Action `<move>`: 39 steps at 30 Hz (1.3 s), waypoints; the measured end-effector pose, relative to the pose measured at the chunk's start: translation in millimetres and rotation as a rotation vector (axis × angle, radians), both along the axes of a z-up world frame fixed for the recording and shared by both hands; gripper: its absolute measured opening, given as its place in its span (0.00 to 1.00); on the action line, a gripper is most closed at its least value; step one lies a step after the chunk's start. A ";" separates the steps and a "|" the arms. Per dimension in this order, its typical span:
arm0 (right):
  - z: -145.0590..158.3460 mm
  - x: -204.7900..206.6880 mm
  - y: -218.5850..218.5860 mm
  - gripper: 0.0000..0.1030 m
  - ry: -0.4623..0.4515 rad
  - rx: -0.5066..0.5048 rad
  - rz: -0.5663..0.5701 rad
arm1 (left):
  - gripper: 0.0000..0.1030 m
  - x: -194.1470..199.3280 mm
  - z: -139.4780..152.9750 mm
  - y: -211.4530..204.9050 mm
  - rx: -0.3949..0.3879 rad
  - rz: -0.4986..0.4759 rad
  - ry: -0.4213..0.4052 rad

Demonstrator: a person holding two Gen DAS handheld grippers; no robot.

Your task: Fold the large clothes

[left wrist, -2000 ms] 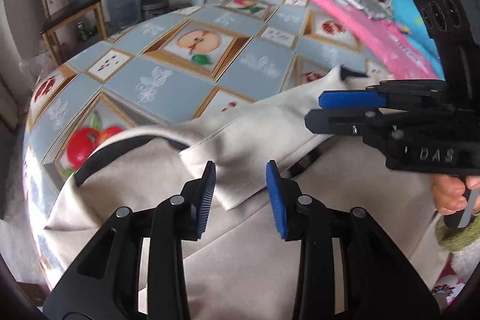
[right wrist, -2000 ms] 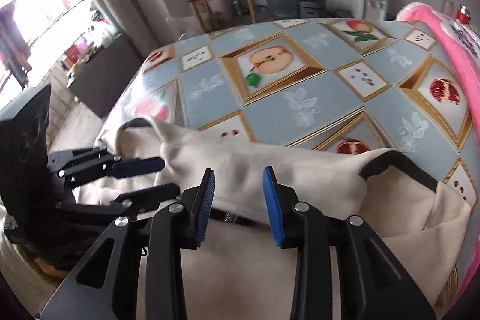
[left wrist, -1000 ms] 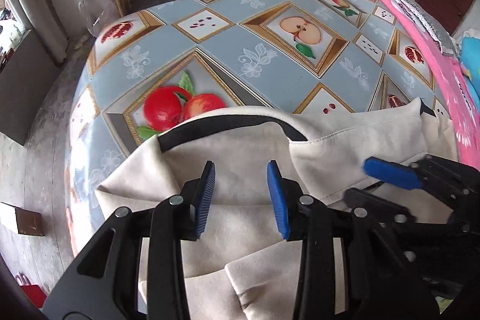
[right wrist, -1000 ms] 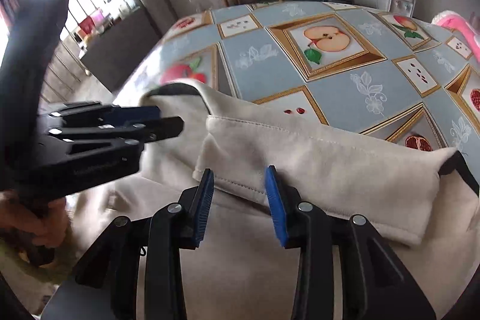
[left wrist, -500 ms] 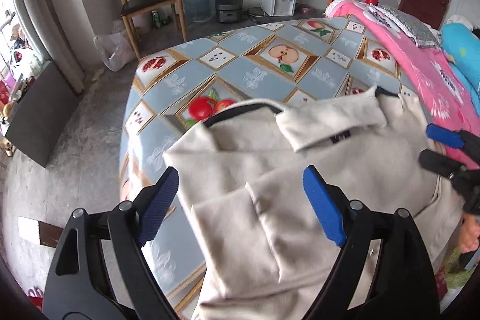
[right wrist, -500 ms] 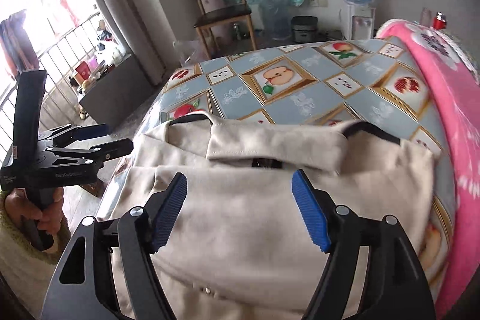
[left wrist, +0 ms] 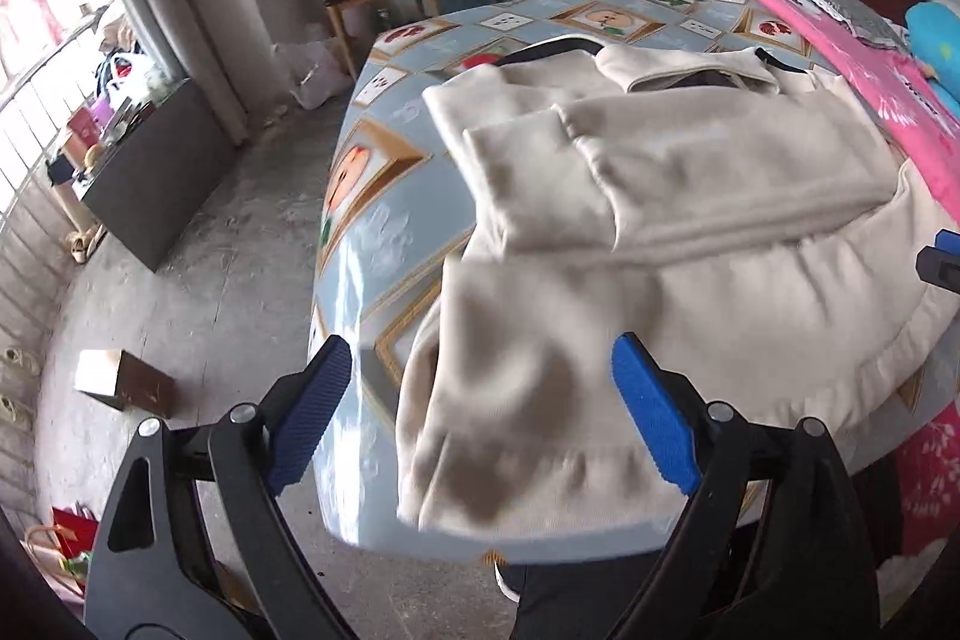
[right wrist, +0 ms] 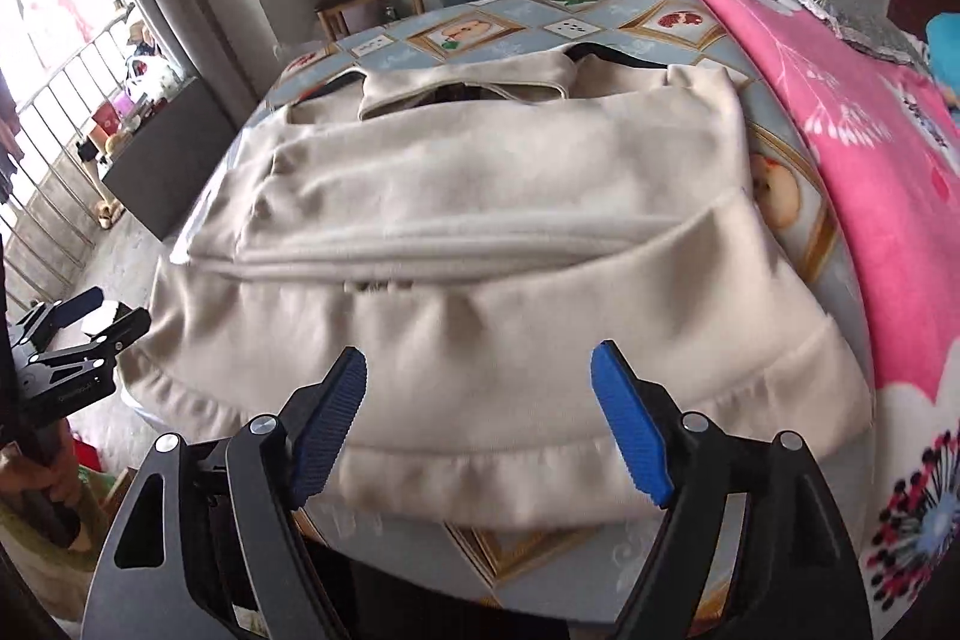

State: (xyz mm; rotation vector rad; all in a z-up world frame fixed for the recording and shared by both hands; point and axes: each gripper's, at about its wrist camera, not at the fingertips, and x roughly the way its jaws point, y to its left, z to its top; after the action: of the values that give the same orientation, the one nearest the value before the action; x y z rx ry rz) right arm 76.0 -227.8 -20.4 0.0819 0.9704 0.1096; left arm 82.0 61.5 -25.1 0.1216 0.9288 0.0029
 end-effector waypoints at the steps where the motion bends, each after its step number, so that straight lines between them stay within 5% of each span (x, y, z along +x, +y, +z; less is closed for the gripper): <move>1: 0.7 -5.3 0.1 0.74 -0.005 -0.010 0.001 | 0.83 -7.9 -3.1 2.7 -0.003 0.011 -0.006; 9: 1.0 -8.8 10.4 0.74 -0.018 -0.009 0.056 | 0.82 -40.3 -1.3 34.5 -0.100 0.079 -0.095; 15: -22.7 6.4 21.8 0.74 0.059 -0.009 0.072 | 0.78 -22.3 0.3 42.3 -0.209 -0.008 -0.114; 22: -37.4 16.6 21.5 0.74 0.101 -0.008 0.058 | 0.50 14.2 -16.1 37.4 -0.326 -0.078 0.020; 30: -44.0 24.9 20.1 0.74 0.123 -0.002 0.058 | 0.45 37.9 -39.7 49.6 -0.390 -0.082 0.138; 35: -42.4 27.6 21.8 0.74 0.120 0.005 0.055 | 0.44 45.7 -41.9 57.7 -0.451 -0.113 0.136; 36: -40.2 27.2 22.0 0.74 0.117 0.019 0.055 | 0.35 45.4 -41.9 57.6 -0.450 -0.120 0.138; 39: -32.0 26.6 21.6 0.74 0.120 0.130 0.071 | 0.29 41.1 -39.2 55.0 -0.409 -0.142 0.125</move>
State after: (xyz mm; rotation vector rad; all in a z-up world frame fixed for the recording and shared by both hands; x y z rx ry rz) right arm 102.7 -206.2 -52.4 0.1755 1.0862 0.2352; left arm 123.1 116.5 -64.2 -0.1942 1.0256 -0.3280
